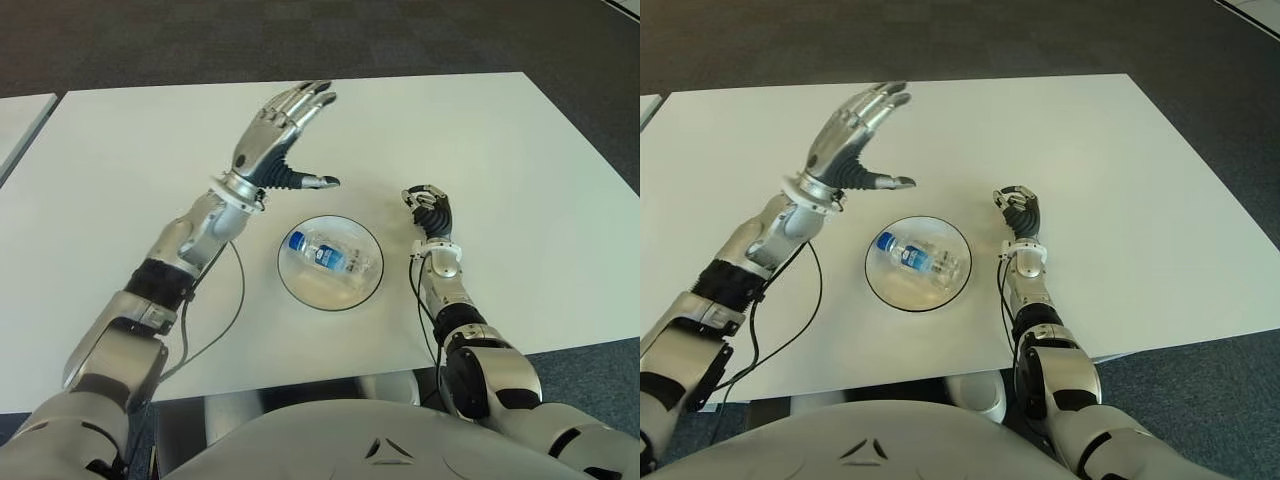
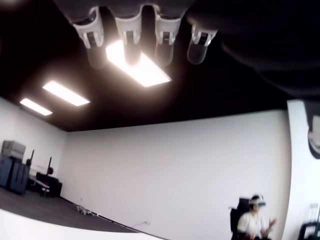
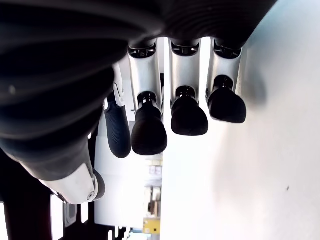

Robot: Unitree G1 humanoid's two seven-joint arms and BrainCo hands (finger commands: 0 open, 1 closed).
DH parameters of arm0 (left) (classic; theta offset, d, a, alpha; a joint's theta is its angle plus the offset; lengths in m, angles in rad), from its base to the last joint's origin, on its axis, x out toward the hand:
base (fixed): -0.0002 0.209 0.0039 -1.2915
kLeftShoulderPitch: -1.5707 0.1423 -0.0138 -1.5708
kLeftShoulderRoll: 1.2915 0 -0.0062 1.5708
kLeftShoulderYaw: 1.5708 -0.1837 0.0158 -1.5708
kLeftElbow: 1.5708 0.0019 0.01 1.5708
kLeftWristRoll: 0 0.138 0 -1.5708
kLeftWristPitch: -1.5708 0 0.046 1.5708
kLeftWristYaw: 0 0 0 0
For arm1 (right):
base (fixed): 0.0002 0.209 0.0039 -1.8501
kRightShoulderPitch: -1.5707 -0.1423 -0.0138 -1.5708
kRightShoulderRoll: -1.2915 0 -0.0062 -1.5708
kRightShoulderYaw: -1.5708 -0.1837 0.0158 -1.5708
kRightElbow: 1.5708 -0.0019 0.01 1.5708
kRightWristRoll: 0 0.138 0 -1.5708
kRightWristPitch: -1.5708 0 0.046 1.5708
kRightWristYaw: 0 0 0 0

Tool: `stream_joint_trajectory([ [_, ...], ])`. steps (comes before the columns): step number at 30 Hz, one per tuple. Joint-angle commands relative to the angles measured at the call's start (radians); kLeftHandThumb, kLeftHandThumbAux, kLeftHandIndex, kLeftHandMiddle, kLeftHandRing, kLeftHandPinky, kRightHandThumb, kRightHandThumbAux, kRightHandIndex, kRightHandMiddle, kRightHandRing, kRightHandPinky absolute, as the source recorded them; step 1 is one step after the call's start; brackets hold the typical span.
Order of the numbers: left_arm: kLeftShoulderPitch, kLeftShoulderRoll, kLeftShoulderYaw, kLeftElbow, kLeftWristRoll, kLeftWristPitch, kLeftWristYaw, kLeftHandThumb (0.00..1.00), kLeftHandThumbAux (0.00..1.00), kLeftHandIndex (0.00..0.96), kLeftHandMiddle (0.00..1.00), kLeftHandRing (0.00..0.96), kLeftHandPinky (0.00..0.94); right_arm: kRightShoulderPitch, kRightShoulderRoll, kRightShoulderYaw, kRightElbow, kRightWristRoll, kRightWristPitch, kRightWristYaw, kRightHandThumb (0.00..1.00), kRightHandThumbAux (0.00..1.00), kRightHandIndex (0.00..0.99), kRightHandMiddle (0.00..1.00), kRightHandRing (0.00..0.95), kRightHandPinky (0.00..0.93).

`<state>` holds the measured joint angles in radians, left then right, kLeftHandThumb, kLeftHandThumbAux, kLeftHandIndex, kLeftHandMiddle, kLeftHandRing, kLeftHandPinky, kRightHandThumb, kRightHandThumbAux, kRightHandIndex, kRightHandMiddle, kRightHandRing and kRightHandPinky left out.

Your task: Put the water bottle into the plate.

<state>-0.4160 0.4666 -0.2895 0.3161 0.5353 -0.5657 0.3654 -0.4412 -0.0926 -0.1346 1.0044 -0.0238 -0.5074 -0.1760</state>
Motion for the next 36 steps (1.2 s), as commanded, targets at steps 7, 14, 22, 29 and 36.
stream_joint_trajectory([
  [7, 0.165, -0.065, 0.154, 0.008, -0.364, 0.094, -0.231, 0.034, 0.479, 0.0, 0.0, 0.0, 0.0, 0.023, 0.013, -0.002, 0.02, 0.006, 0.012, 0.005, 0.699, 0.73, 0.437, 0.813, 0.807, 0.8],
  [14, 0.211, -0.107, 0.212, 0.044, -0.414, 0.086, -0.26, 0.005, 0.51, 0.0, 0.0, 0.0, 0.0, 0.024, 0.012, -0.001, 0.019, 0.006, 0.009, 0.011, 0.699, 0.73, 0.437, 0.816, 0.81, 0.803],
  [22, 0.239, -0.133, 0.286, 0.298, -0.48, -0.055, -0.301, 0.0, 0.586, 0.0, 0.0, 0.0, 0.0, 0.028, 0.01, 0.002, 0.014, 0.002, 0.011, 0.017, 0.699, 0.73, 0.437, 0.816, 0.809, 0.802],
  [29, 0.221, -0.205, 0.366, 0.458, -0.603, -0.097, -0.37, 0.0, 0.703, 0.054, 0.057, 0.056, 0.153, 0.03, 0.011, 0.001, 0.012, 0.003, 0.014, 0.015, 0.7, 0.729, 0.437, 0.812, 0.806, 0.801],
  [36, 0.26, -0.277, 0.422, 0.424, -0.676, -0.066, -0.387, 0.067, 0.749, 0.193, 0.22, 0.228, 0.315, 0.031, 0.014, 0.0, 0.011, 0.004, 0.021, 0.012, 0.701, 0.729, 0.437, 0.81, 0.804, 0.808],
])
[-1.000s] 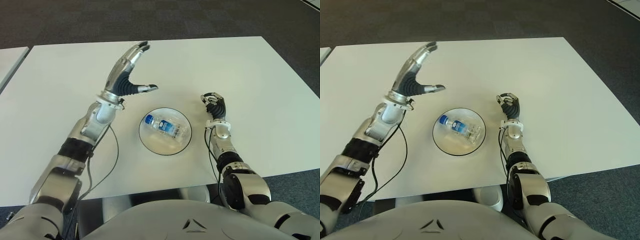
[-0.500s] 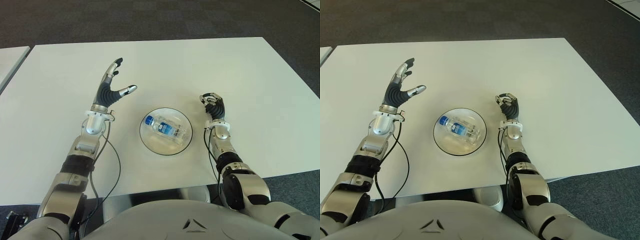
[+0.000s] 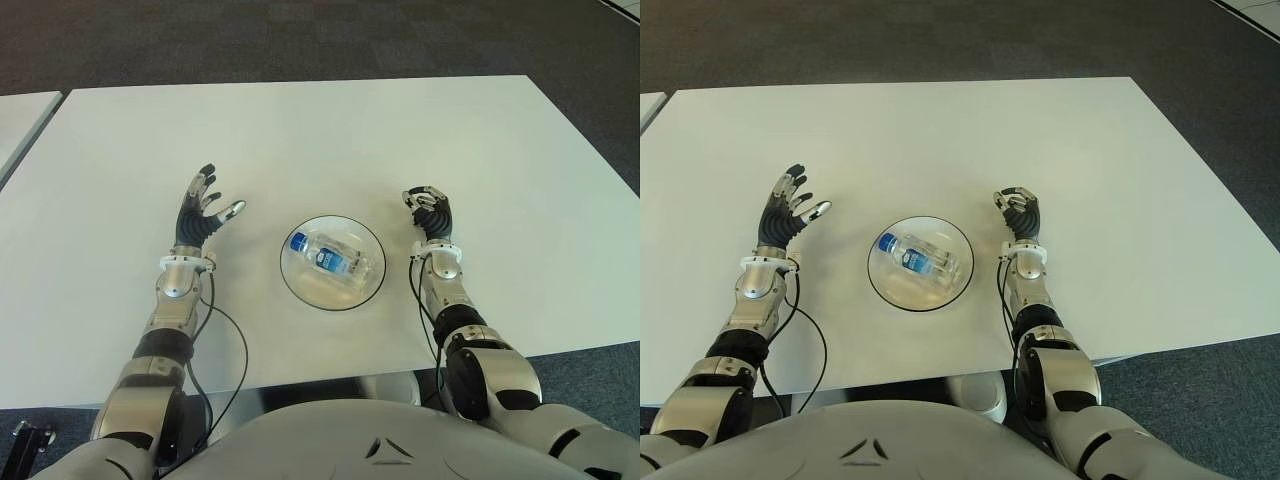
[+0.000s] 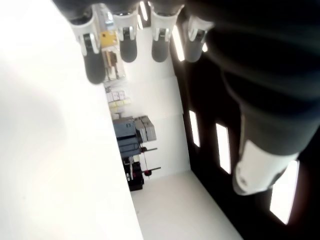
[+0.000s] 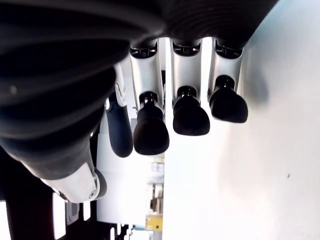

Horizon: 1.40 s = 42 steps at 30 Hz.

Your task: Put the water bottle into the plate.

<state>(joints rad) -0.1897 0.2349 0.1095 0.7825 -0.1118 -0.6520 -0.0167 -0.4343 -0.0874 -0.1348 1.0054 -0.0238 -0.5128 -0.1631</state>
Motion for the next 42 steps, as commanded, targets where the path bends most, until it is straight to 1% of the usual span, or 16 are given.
stream_joint_trajectory([
  [1, 0.043, -0.053, 0.025, -0.058, -0.03, 0.026, -0.001, 0.082, 0.756, 0.216, 0.248, 0.26, 0.341, 0.024, 0.009, 0.0, 0.01, 0.004, 0.027, -0.001, 0.701, 0.729, 0.437, 0.811, 0.805, 0.81],
  [3, 0.076, -0.07, 0.023, -0.116, -0.019, 0.046, 0.018, 0.096, 0.764, 0.241, 0.279, 0.294, 0.37, 0.024, 0.009, 0.0, 0.011, 0.004, 0.028, 0.001, 0.701, 0.729, 0.437, 0.811, 0.806, 0.813],
  [5, 0.092, -0.082, 0.028, -0.148, -0.006, 0.064, 0.037, 0.108, 0.781, 0.277, 0.322, 0.34, 0.414, 0.024, 0.008, 0.0, 0.012, 0.004, 0.027, 0.003, 0.701, 0.729, 0.437, 0.813, 0.808, 0.817],
  [9, 0.111, -0.101, 0.038, -0.19, 0.028, 0.112, 0.086, 0.12, 0.815, 0.322, 0.378, 0.398, 0.459, 0.026, 0.009, 0.003, 0.013, 0.005, 0.022, 0.015, 0.701, 0.729, 0.438, 0.816, 0.811, 0.819],
  [13, 0.12, -0.116, 0.045, -0.208, 0.057, 0.138, 0.134, 0.128, 0.862, 0.355, 0.417, 0.436, 0.483, 0.027, 0.01, 0.004, 0.013, 0.006, 0.018, 0.027, 0.701, 0.729, 0.438, 0.817, 0.812, 0.814],
  [17, 0.095, -0.124, 0.048, -0.123, 0.089, 0.096, 0.174, 0.137, 0.884, 0.384, 0.441, 0.455, 0.483, 0.028, 0.009, 0.008, 0.013, 0.003, 0.016, 0.038, 0.701, 0.729, 0.438, 0.817, 0.812, 0.811],
  [21, 0.085, -0.124, 0.047, -0.093, 0.112, 0.07, 0.2, 0.16, 0.895, 0.444, 0.475, 0.479, 0.486, 0.029, 0.009, 0.011, 0.013, 0.001, 0.013, 0.049, 0.701, 0.729, 0.438, 0.817, 0.812, 0.817],
  [22, 0.083, -0.124, 0.047, -0.087, 0.114, 0.068, 0.202, 0.352, 0.832, 0.438, 0.486, 0.484, 0.485, 0.03, 0.009, 0.012, 0.014, 0.001, 0.012, 0.05, 0.701, 0.729, 0.438, 0.817, 0.812, 0.818],
  [23, 0.081, -0.124, 0.047, -0.083, 0.115, 0.065, 0.204, 0.475, 0.791, 0.434, 0.492, 0.488, 0.485, 0.03, 0.009, 0.012, 0.014, 0.001, 0.012, 0.051, 0.701, 0.729, 0.438, 0.817, 0.813, 0.819],
  [24, 0.078, -0.125, 0.047, -0.075, 0.113, 0.064, 0.202, 0.554, 0.765, 0.432, 0.5, 0.492, 0.488, 0.03, 0.01, 0.013, 0.014, 0.001, 0.011, 0.052, 0.701, 0.729, 0.438, 0.817, 0.813, 0.82],
  [26, 0.072, -0.126, 0.05, -0.062, 0.106, 0.068, 0.195, 0.625, 0.741, 0.431, 0.519, 0.504, 0.5, 0.03, 0.01, 0.015, 0.014, 0.0, 0.007, 0.054, 0.702, 0.729, 0.437, 0.817, 0.813, 0.822],
  [29, 0.066, -0.128, 0.052, -0.053, 0.097, 0.071, 0.187, 0.675, 0.724, 0.431, 0.541, 0.519, 0.519, 0.032, 0.011, 0.017, 0.013, -0.002, 0.002, 0.054, 0.702, 0.729, 0.437, 0.816, 0.814, 0.823],
  [30, 0.064, -0.129, 0.053, -0.05, 0.096, 0.071, 0.185, 0.685, 0.72, 0.432, 0.559, 0.538, 0.539, 0.032, 0.011, 0.018, 0.013, -0.002, 0.001, 0.054, 0.702, 0.729, 0.437, 0.815, 0.814, 0.822],
  [35, 0.05, -0.127, 0.053, -0.029, 0.101, 0.082, 0.19, 0.701, 0.714, 0.434, 0.616, 0.599, 0.595, 0.034, 0.015, 0.023, 0.014, -0.004, -0.01, 0.053, 0.703, 0.729, 0.437, 0.812, 0.813, 0.821],
  [42, 0.03, -0.122, 0.053, -0.001, 0.1, 0.093, 0.186, 0.707, 0.712, 0.435, 0.653, 0.631, 0.607, 0.034, 0.02, 0.029, 0.022, -0.003, -0.023, 0.053, 0.703, 0.729, 0.437, 0.816, 0.82, 0.829],
])
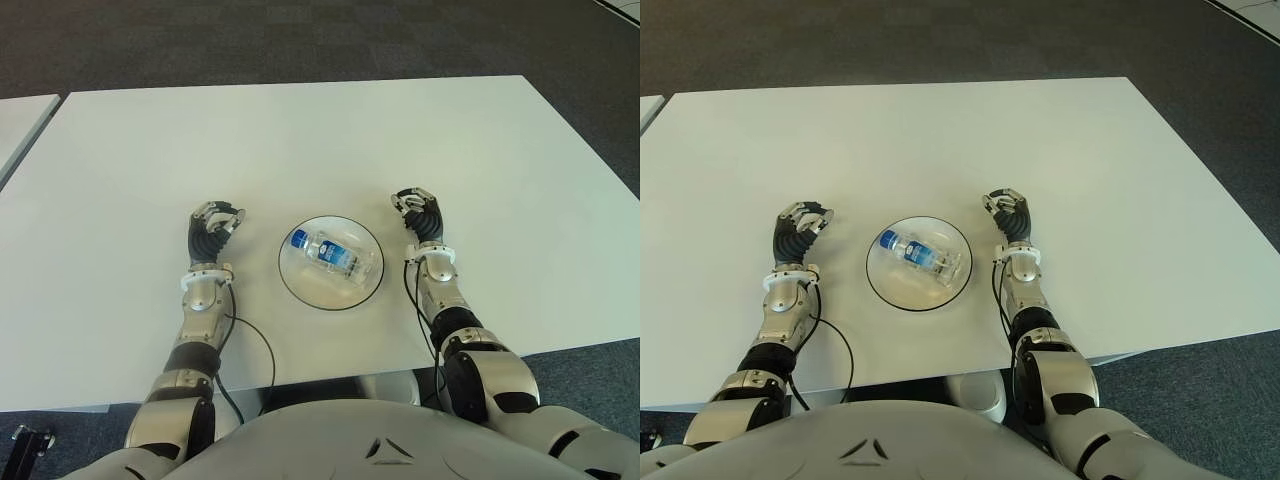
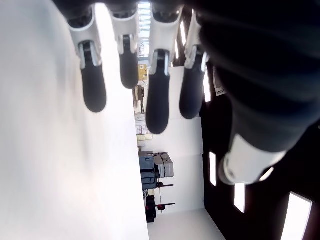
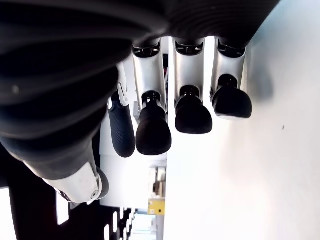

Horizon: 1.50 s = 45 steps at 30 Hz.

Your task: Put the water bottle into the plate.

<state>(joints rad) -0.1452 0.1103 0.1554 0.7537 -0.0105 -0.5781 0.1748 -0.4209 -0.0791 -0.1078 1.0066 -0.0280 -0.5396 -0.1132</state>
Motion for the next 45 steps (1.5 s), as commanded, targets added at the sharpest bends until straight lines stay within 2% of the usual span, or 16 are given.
stream_joint_trajectory([
  [1, -0.016, 0.003, 0.008, 0.03, -0.001, 0.019, -0.005, 0.707, 0.712, 0.435, 0.655, 0.633, 0.607, 0.02, 0.012, 0.002, 0.022, 0.001, 0.003, 0.003, 0.703, 0.729, 0.437, 0.817, 0.82, 0.829],
  [10, -0.025, 0.004, 0.005, 0.041, 0.004, 0.012, -0.004, 0.708, 0.712, 0.435, 0.66, 0.637, 0.615, 0.013, 0.014, 0.0, 0.034, 0.003, 0.002, -0.002, 0.702, 0.729, 0.438, 0.822, 0.823, 0.83],
  [31, -0.02, 0.011, -0.01, 0.019, 0.011, 0.06, -0.013, 0.707, 0.714, 0.435, 0.667, 0.643, 0.619, 0.009, 0.013, -0.004, 0.042, 0.006, 0.009, -0.007, 0.704, 0.727, 0.438, 0.827, 0.829, 0.839],
  [45, -0.011, 0.007, -0.015, -0.009, 0.033, 0.055, 0.002, 0.707, 0.714, 0.435, 0.669, 0.647, 0.625, 0.006, 0.009, -0.006, 0.05, 0.005, 0.009, -0.011, 0.704, 0.727, 0.438, 0.826, 0.827, 0.834],
])
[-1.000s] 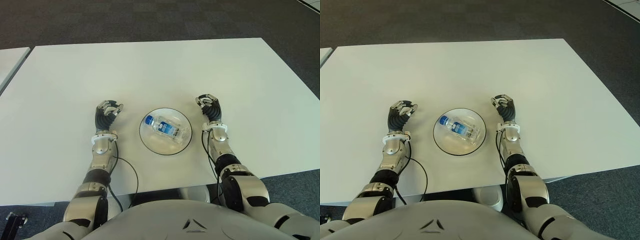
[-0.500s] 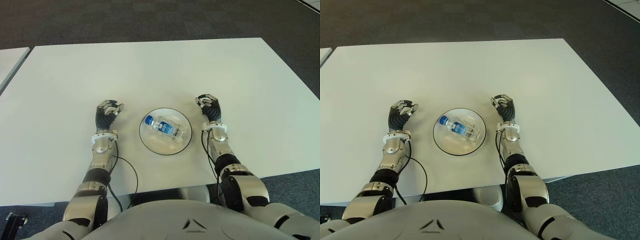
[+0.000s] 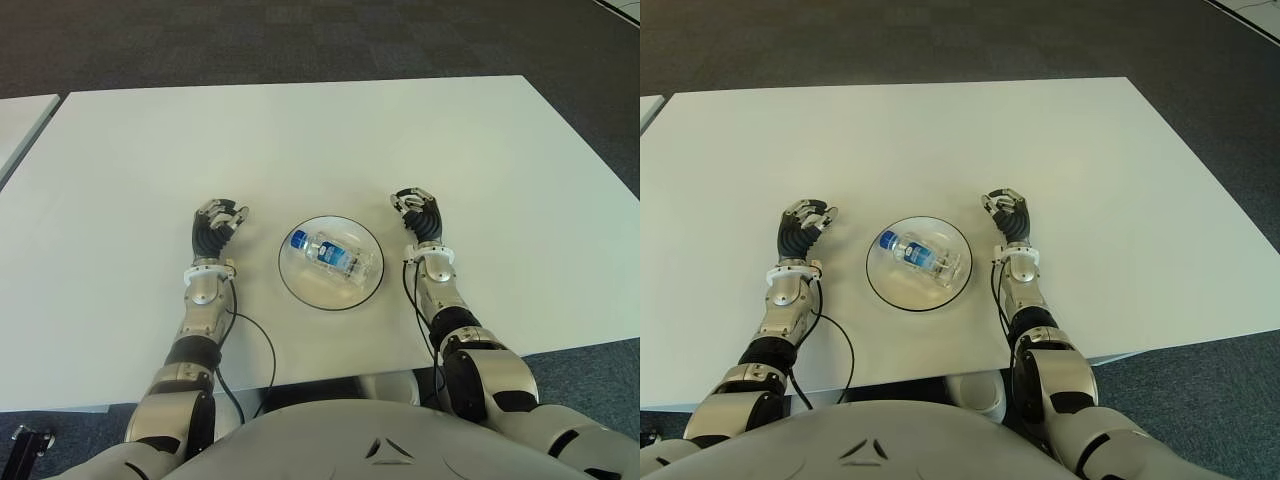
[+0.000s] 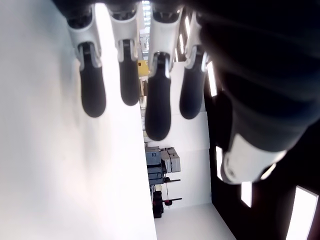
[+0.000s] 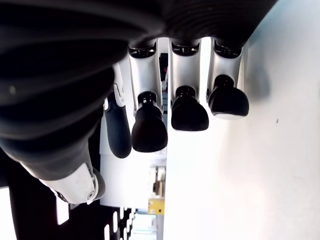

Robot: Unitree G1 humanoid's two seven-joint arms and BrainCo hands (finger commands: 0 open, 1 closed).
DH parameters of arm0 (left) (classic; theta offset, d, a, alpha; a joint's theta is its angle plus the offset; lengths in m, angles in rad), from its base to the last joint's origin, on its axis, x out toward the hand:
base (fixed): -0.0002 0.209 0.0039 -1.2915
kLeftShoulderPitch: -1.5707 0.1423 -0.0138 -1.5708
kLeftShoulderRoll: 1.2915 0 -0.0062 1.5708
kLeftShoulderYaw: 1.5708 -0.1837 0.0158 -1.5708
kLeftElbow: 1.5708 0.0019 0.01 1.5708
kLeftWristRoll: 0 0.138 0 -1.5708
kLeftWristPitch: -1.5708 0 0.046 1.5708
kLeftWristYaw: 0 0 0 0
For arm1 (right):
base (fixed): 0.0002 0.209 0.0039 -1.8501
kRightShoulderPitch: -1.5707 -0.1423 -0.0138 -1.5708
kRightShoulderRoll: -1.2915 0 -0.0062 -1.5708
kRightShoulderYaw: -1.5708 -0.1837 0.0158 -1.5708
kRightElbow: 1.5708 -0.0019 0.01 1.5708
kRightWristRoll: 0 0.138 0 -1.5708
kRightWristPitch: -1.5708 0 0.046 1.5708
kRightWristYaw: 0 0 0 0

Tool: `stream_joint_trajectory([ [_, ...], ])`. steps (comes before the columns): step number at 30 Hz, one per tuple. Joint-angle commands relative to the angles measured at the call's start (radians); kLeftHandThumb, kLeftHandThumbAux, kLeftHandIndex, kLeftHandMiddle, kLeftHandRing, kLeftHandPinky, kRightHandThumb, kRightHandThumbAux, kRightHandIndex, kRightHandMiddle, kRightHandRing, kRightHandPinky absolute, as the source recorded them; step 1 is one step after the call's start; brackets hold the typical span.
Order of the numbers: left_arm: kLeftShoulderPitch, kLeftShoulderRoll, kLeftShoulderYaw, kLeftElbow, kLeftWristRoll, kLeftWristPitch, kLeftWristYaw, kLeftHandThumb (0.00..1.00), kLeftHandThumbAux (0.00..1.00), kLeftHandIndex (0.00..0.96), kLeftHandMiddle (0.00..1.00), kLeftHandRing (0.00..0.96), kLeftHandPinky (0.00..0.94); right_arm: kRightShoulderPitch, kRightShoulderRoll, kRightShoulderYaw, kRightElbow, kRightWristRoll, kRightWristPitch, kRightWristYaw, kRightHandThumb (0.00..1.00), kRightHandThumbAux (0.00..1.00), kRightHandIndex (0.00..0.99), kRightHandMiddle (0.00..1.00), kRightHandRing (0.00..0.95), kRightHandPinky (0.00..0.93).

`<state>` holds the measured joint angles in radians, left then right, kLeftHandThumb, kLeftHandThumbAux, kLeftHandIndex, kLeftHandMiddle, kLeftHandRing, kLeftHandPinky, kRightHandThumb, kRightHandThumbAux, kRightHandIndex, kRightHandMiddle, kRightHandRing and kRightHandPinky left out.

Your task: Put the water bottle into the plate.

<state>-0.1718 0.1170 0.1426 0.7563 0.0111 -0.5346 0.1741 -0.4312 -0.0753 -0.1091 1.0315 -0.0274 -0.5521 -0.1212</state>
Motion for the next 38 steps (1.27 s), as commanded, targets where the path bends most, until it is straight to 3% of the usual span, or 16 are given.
stream_joint_trajectory([
  [1, 0.017, 0.0, -0.003, -0.015, 0.012, 0.011, 0.003, 0.707, 0.714, 0.435, 0.669, 0.647, 0.624, 0.016, 0.005, -0.005, 0.025, 0.005, 0.021, -0.003, 0.704, 0.727, 0.438, 0.825, 0.827, 0.834],
  [24, 0.031, -0.013, 0.008, -0.056, -0.022, 0.045, -0.027, 0.707, 0.712, 0.435, 0.654, 0.627, 0.601, 0.018, 0.011, -0.003, 0.019, 0.008, 0.023, 0.003, 0.702, 0.729, 0.437, 0.812, 0.816, 0.815],
  [38, 0.032, -0.013, 0.01, -0.053, -0.022, 0.03, -0.027, 0.707, 0.712, 0.434, 0.649, 0.628, 0.605, 0.024, 0.019, 0.005, 0.011, 0.009, 0.025, 0.015, 0.702, 0.729, 0.437, 0.793, 0.791, 0.783],
])
